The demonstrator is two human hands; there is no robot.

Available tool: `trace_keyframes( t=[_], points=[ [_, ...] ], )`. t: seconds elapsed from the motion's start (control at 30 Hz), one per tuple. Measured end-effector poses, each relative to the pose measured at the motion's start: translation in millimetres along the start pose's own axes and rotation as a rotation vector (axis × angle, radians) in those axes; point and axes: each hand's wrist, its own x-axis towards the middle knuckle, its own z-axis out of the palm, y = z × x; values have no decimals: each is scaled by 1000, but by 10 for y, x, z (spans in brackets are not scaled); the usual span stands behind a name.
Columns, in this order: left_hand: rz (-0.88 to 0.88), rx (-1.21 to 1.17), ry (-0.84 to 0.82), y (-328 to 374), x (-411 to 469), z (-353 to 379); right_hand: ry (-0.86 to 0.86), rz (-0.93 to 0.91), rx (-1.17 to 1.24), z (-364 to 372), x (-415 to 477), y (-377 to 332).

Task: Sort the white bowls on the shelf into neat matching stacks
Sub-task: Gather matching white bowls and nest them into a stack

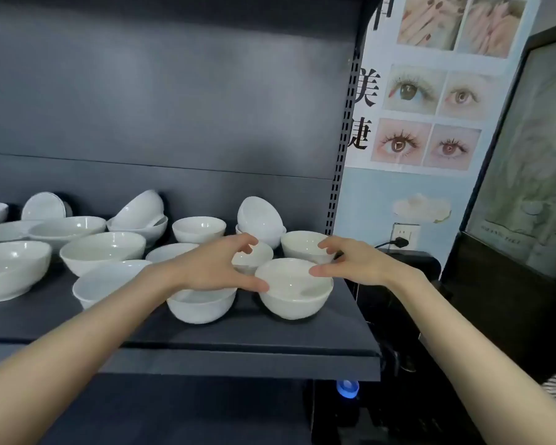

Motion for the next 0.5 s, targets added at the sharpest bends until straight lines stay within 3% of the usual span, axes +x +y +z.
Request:
trace_keyframes(
  t=[0.37, 0.5],
  points=[
    [-193, 182, 63, 241, -30, 454, -265, -149, 201, 24, -34, 253],
    [-216, 90, 126, 262, -16, 494, -249, -189, 255, 40, -13, 254]
  ],
)
